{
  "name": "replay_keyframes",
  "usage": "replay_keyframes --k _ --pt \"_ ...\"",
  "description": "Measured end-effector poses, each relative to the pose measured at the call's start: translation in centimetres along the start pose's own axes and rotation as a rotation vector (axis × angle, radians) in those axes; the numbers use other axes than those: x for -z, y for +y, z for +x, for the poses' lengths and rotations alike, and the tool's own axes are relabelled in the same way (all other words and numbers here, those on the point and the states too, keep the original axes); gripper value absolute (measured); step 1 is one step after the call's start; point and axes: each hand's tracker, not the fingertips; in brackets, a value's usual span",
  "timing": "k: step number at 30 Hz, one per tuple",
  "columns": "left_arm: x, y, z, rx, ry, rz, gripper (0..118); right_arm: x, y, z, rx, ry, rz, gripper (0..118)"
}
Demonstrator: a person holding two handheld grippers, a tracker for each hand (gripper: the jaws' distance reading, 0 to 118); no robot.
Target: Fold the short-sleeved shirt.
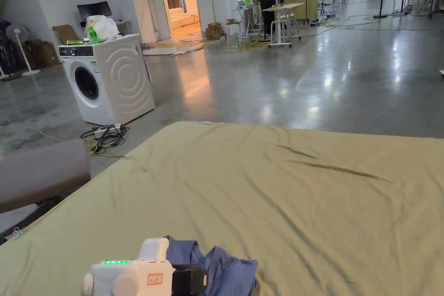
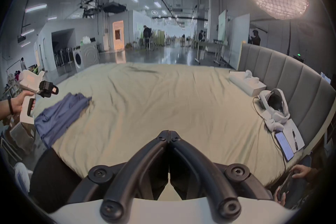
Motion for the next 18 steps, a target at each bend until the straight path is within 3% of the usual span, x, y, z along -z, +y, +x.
replay_keyframes --k 10,14,18 --pt "9.2 -2.0 -2.4 0.047 0.098 -0.155 115 2.2 -2.4 0.3 -0.024 -0.017 -0.146 0" --pt "8.9 -3.0 -1.7 0.084 0.152 -0.095 106 2.3 -2.5 -0.3 -0.002 -0.005 -0.149 0" --pt "8.4 -2.7 -1.1 0.112 0.145 -0.099 85 2.5 -3.1 -0.5 0.000 0.017 -0.158 0"
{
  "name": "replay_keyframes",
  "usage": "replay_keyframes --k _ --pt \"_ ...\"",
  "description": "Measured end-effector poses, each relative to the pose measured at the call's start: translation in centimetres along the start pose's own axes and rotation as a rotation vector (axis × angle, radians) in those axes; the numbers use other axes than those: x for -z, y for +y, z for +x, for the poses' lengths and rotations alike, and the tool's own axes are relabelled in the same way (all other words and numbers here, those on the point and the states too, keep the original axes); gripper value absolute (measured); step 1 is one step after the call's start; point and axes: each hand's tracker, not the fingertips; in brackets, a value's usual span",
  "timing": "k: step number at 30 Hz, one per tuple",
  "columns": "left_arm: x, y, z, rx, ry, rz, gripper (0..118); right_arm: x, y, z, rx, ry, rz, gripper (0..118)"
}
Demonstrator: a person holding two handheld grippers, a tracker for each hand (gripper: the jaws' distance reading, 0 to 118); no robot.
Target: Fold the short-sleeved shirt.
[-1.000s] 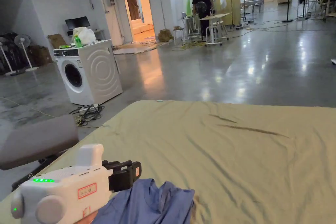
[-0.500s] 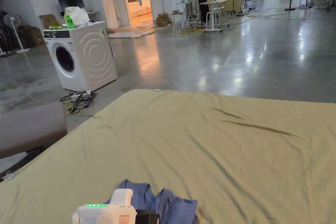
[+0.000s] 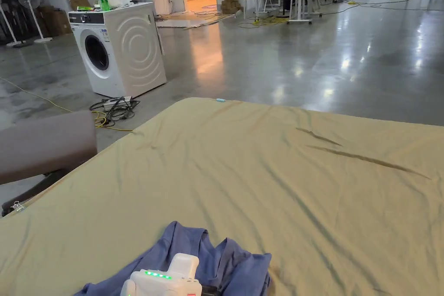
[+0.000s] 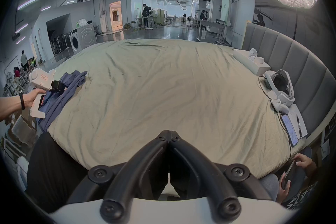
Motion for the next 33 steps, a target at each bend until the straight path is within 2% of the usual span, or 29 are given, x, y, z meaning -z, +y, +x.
replay_keyframes --k 1,3,4,5,6,10,13,15,16,20,23,24,29,33 --pt "-0.1 0.1 0.1 -0.002 -0.006 -0.004 78 0.0 -0.1 -0.3 -0.008 0.000 -0.004 0" --pt "-0.3 -0.1 0.7 0.008 -0.009 -0.003 54 0.0 -0.4 -0.5 -0.016 0.004 -0.011 0" --pt "-0.4 0.1 0.9 0.013 -0.002 0.000 37 -0.1 -0.5 -0.5 -0.015 0.007 -0.014 0" --pt "-0.6 0.1 1.1 0.024 0.019 0.006 6 -0.2 -0.5 -0.6 -0.013 0.011 -0.016 0" --pt "-0.7 0.1 1.2 0.039 0.070 0.001 6 -0.5 -0.7 -0.6 -0.011 0.017 -0.014 0" --pt "-1.6 0.8 -0.2 -0.114 -0.006 -0.018 6 -1.7 -1.2 0.0 -0.048 0.015 0.004 0" --pt "-4.9 2.0 -1.5 -0.219 -0.040 0.068 6 -2.6 -1.7 0.9 -0.055 0.016 0.024 0" --pt "-7.9 3.5 -2.7 -0.368 -0.132 0.163 6 -3.2 -2.1 1.6 -0.042 0.018 0.038 0" --pt "-9.8 4.8 -3.1 -0.391 -0.128 0.197 6 -3.5 -2.3 2.0 -0.032 0.021 0.038 0" --pt "-16.3 10.0 -1.9 -0.202 -0.036 0.305 6 -5.2 -3.0 3.0 0.027 0.057 0.067 0" --pt "-20.1 14.0 0.1 -0.199 -0.091 0.413 6 -6.2 -3.8 3.7 0.054 0.044 0.086 0" --pt "-20.6 15.4 1.4 -0.157 -0.100 0.418 6 -6.5 -4.0 3.9 0.063 0.039 0.091 0" --pt "-20.2 19.2 10.9 0.050 -0.174 0.406 6 -8.0 -4.9 4.6 0.122 0.007 0.104 0" --pt "-16.8 17.9 22.2 0.202 -0.304 0.382 6 -9.0 -6.0 5.9 0.177 -0.030 0.100 0"
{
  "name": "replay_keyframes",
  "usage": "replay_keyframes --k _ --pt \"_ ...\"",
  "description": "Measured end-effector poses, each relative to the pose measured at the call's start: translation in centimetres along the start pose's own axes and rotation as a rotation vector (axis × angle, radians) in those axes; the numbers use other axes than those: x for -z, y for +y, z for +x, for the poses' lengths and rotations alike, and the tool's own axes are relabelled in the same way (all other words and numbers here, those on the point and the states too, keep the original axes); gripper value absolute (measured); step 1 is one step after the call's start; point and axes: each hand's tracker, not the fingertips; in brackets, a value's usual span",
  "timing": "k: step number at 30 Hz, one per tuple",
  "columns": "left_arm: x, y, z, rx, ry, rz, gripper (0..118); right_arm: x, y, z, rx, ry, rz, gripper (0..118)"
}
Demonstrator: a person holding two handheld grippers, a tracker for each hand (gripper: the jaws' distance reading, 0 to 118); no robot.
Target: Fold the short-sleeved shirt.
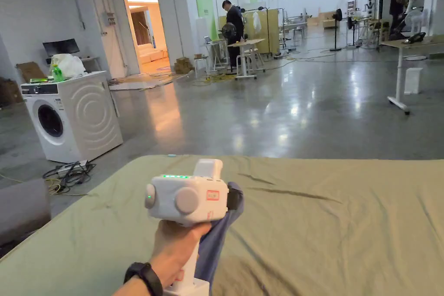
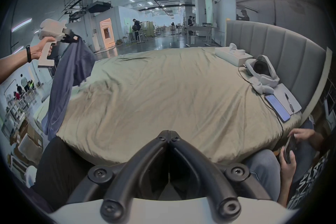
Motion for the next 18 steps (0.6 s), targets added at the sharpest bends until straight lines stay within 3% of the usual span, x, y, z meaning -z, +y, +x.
replay_keyframes --k 4,9,13,18 --pt "6.0 -5.6 12.7 0.066 -0.271 -0.103 6 -0.6 -1.4 2.3 0.084 -0.029 -0.030 0" --pt "9.8 -15.1 26.6 0.103 -0.504 -0.288 6 -2.6 -2.4 3.9 0.110 -0.116 -0.038 0" --pt "9.2 -21.2 34.3 0.168 -0.625 -0.410 6 -4.1 -4.4 6.3 0.159 -0.159 -0.052 0" --pt "7.2 -26.5 40.3 0.220 -0.745 -0.457 6 -4.4 -6.5 7.9 0.161 -0.207 -0.113 0"
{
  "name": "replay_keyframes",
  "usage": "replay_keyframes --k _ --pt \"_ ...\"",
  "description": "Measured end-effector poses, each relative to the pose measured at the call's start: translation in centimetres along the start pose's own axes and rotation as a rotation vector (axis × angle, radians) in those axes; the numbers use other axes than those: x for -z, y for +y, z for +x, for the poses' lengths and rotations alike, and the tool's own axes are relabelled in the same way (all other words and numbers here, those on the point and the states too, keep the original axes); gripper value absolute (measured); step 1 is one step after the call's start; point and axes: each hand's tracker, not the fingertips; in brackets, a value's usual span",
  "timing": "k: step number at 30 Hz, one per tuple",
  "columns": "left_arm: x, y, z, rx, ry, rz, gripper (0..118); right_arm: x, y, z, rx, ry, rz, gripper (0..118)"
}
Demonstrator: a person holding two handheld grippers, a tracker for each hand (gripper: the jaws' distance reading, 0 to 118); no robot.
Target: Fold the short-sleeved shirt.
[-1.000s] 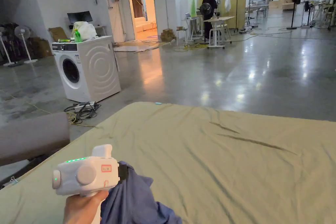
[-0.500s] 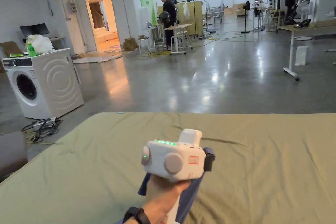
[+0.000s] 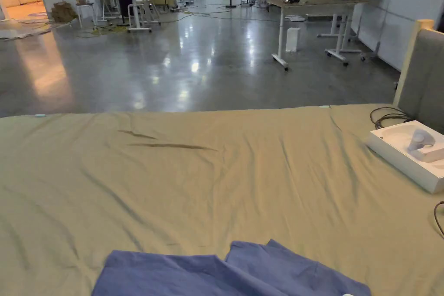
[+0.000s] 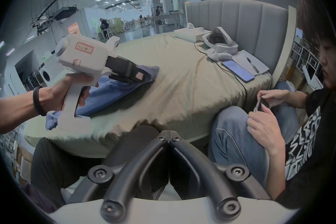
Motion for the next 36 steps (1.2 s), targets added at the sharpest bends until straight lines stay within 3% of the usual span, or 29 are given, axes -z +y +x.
replay_keyframes --k 4,5,6,8,11,18,22,25,30,31,33,35,36 --pt "-0.2 -0.7 -0.1 -0.059 0.047 0.027 9 0.1 -0.2 -0.1 -0.001 -0.004 0.002 0" --pt "-1.2 -0.8 -0.9 -0.098 -0.032 0.054 23 0.1 0.0 -0.2 0.001 0.006 0.015 0" --pt "-3.0 -1.1 -1.6 -0.134 -0.094 0.095 44 0.2 0.5 -0.7 0.002 0.022 0.036 0" --pt "-7.1 -1.4 -2.0 -0.122 -0.068 0.179 88 0.6 1.6 -1.2 -0.003 0.063 0.062 0" --pt "-15.8 -1.7 -2.9 -0.026 0.056 0.325 88 1.1 4.3 -3.2 -0.055 0.117 0.129 0" --pt "-36.7 -6.1 -1.8 0.137 0.505 0.627 88 0.4 11.6 -9.8 -0.185 0.270 0.340 0" --pt "-42.9 -9.7 0.0 0.110 0.761 0.745 88 -0.1 14.1 -12.9 -0.228 0.339 0.422 0" --pt "-45.4 -12.5 1.0 0.101 0.836 0.774 88 -0.3 15.0 -14.4 -0.251 0.360 0.435 0" --pt "-46.9 -16.0 2.1 0.048 0.938 0.767 81 -1.3 15.2 -15.5 -0.279 0.368 0.464 0" --pt "-46.8 -16.6 2.4 0.046 0.993 0.753 74 -1.5 15.1 -15.5 -0.284 0.367 0.466 0" --pt "-46.7 -17.8 3.2 0.074 1.084 0.718 47 -2.0 14.7 -15.3 -0.293 0.361 0.467 0" --pt "-46.5 -18.5 3.5 0.075 1.094 0.694 4 -2.5 14.3 -15.1 -0.295 0.350 0.460 0" --pt "-46.4 -18.9 3.7 0.076 1.093 0.703 1 -2.8 13.9 -14.9 -0.290 0.347 0.456 0"
